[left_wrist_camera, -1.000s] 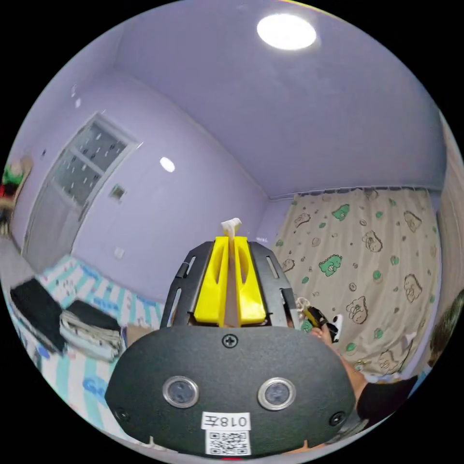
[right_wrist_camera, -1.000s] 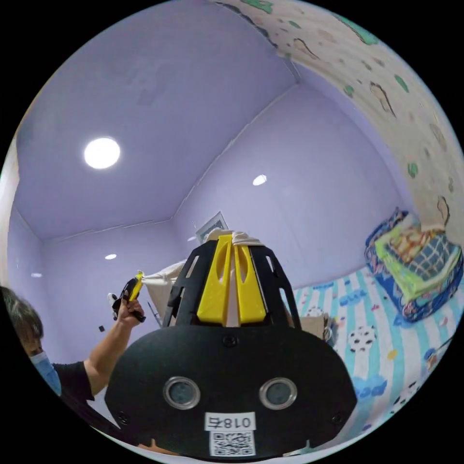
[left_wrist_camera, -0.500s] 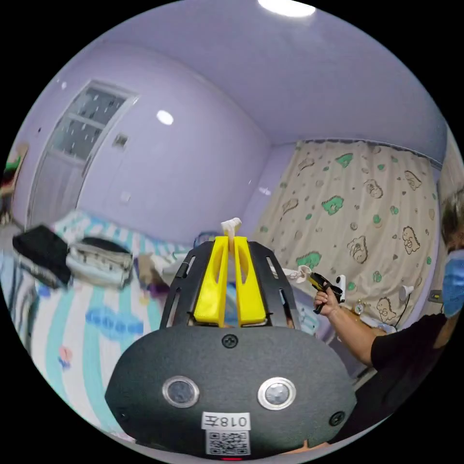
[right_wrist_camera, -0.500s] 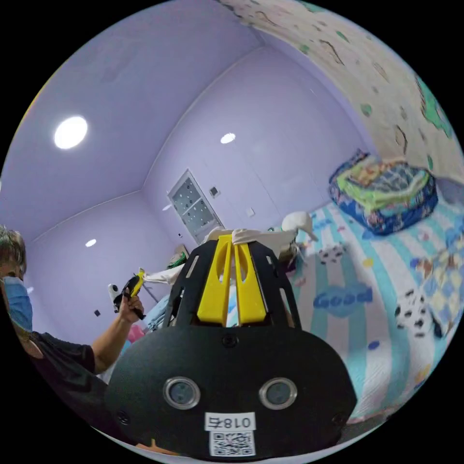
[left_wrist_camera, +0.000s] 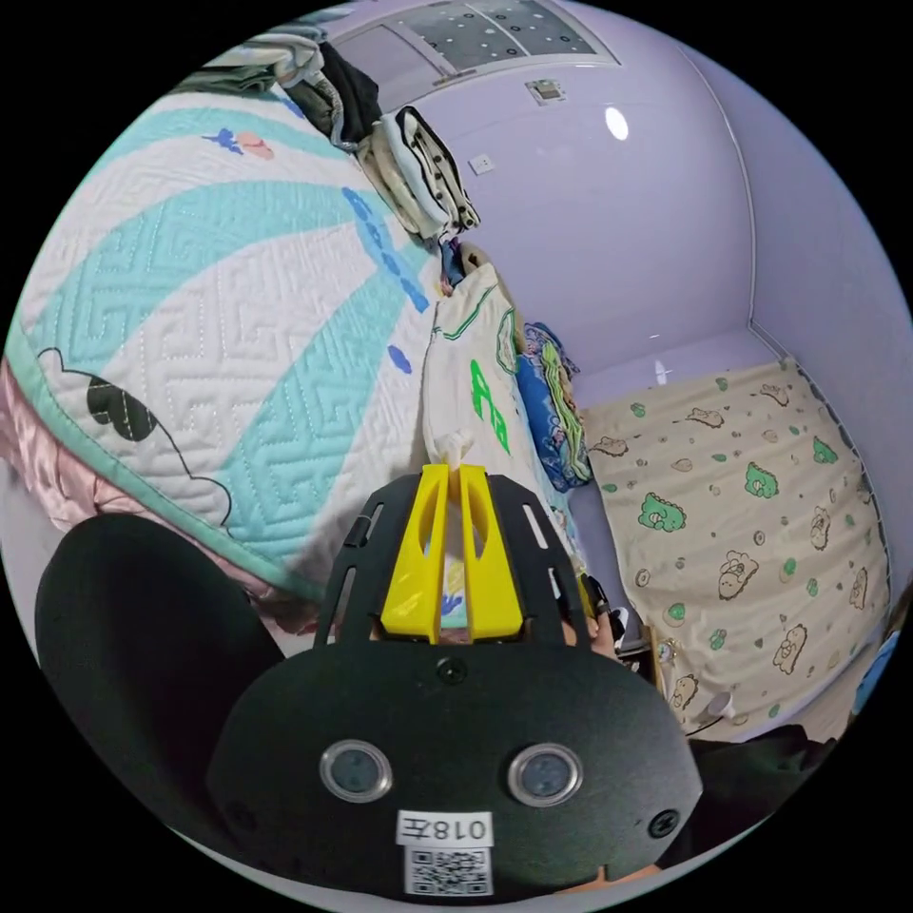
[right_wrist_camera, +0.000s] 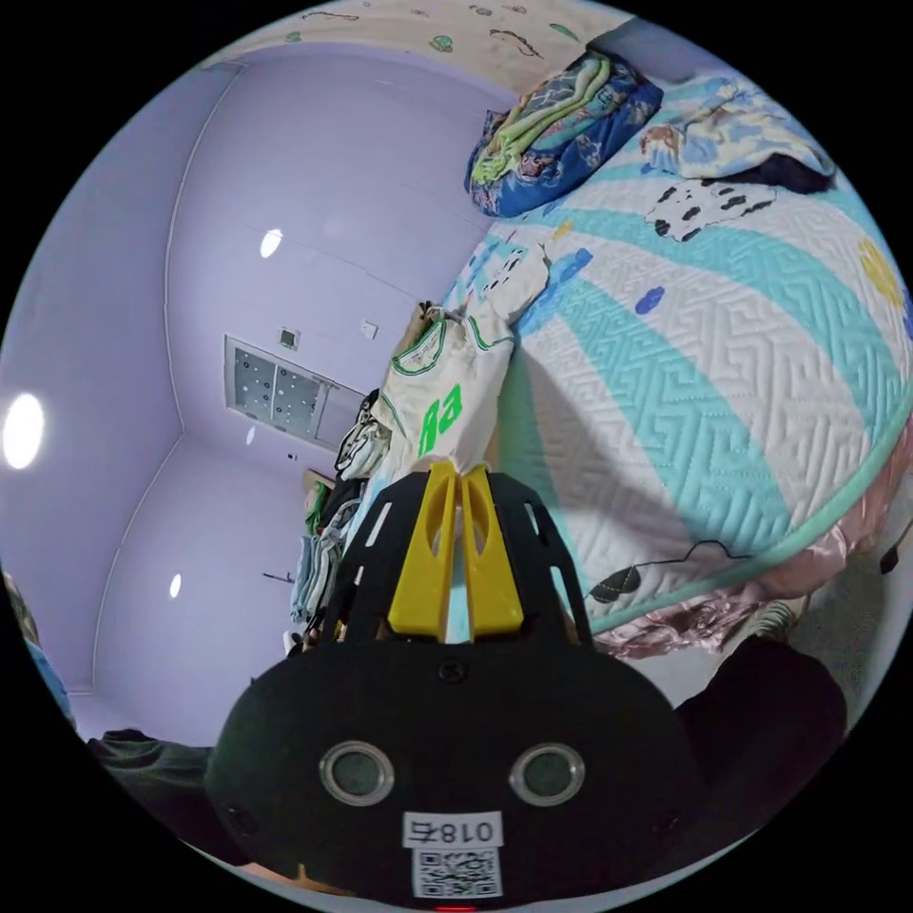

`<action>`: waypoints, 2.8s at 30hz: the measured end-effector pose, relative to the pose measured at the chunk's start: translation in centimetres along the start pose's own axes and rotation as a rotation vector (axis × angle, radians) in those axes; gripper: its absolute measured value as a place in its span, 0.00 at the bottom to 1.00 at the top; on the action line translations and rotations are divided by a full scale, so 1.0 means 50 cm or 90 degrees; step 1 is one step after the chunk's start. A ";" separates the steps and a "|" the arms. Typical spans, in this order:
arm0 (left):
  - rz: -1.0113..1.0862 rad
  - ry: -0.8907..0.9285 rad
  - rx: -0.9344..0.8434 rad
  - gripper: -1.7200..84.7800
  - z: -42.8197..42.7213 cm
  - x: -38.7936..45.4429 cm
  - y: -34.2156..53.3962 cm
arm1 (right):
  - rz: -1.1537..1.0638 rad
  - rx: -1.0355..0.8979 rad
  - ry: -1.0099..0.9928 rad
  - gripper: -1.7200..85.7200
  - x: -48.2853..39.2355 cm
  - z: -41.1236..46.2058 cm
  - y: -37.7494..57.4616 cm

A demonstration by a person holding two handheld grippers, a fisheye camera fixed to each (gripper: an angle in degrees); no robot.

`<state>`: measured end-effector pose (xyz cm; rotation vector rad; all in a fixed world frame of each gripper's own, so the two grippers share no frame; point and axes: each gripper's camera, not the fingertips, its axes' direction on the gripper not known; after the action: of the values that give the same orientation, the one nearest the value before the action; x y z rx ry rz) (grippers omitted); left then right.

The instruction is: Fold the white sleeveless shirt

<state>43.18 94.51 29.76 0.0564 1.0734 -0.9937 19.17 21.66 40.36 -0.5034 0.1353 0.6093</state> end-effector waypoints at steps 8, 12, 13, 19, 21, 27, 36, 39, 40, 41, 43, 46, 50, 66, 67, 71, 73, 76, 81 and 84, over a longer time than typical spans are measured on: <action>0.047 -0.037 -0.029 0.01 -0.015 0.054 0.011 | 0.010 -0.052 0.002 0.01 -0.024 -0.025 -0.064; 0.018 -0.055 -0.053 0.01 0.005 0.039 0.019 | 0.033 -0.079 0.012 0.01 -0.011 -0.016 -0.077; 0.007 -0.054 -0.061 0.01 0.017 0.033 0.017 | 0.037 -0.092 0.016 0.01 -0.008 -0.007 -0.084; -0.094 -0.097 -0.137 0.01 0.071 0.015 -0.012 | 0.110 -0.169 0.074 0.02 0.005 0.028 -0.139; -0.106 -0.099 -0.116 0.01 0.055 0.021 -0.019 | 0.121 -0.205 0.107 0.03 0.000 0.029 -0.159; -0.002 -0.155 0.034 0.02 -0.014 0.121 -0.052 | -0.010 -0.151 0.238 0.07 -0.102 -0.030 -0.204; 0.067 -0.163 -0.304 0.01 0.342 0.214 -0.083 | -0.078 -0.371 0.336 0.06 -0.137 0.218 -0.282; 0.002 -0.217 -0.318 0.01 0.341 0.199 -0.080 | -0.054 -0.450 0.466 0.04 -0.100 0.238 -0.278; -0.020 -0.212 -0.282 0.02 0.319 0.204 -0.084 | -0.047 -0.434 0.449 0.04 -0.104 0.221 -0.284; -0.029 -0.202 -0.261 0.02 0.307 0.209 -0.087 | -0.048 -0.414 0.420 0.03 -0.116 0.201 -0.294; -0.023 -0.161 -0.196 0.03 0.270 0.249 -0.102 | -0.072 -0.376 0.411 0.04 -0.143 0.174 -0.309; 0.064 -0.204 -0.161 0.05 0.258 0.332 -0.127 | -0.131 -0.319 0.389 0.06 -0.179 0.152 -0.335; 0.170 -0.259 -0.283 0.09 0.334 0.408 -0.152 | -0.148 -0.363 0.377 0.12 -0.149 0.183 -0.374; 0.370 -0.484 -0.573 0.07 0.689 0.651 -0.116 | -0.236 -0.533 0.376 0.09 -0.139 0.254 -0.438; 0.369 -0.494 -0.577 0.05 0.701 0.664 -0.119 | -0.240 -0.543 0.380 0.08 -0.137 0.254 -0.444; 0.359 -0.501 -0.607 0.02 0.723 0.706 -0.128 | -0.247 -0.595 0.395 0.02 -0.145 0.234 -0.457; 0.358 -0.504 -0.616 0.01 0.719 0.741 -0.135 | -0.248 -0.598 0.394 0.01 -0.157 0.211 -0.460; 0.350 -0.500 -0.607 0.01 0.707 0.771 -0.143 | -0.238 -0.592 0.382 0.01 -0.156 0.182 -0.463; 0.328 -0.500 -0.619 0.02 0.719 0.807 -0.144 | -0.140 -0.599 0.371 0.02 -0.076 0.169 -0.454; 0.347 -0.560 -0.639 0.03 0.706 0.847 -0.138 | -0.156 -0.628 0.459 0.03 -0.049 0.142 -0.428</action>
<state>67.84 45.90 19.01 -0.7975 0.5645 0.1233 29.37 8.84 56.04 -1.6650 0.4528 0.1893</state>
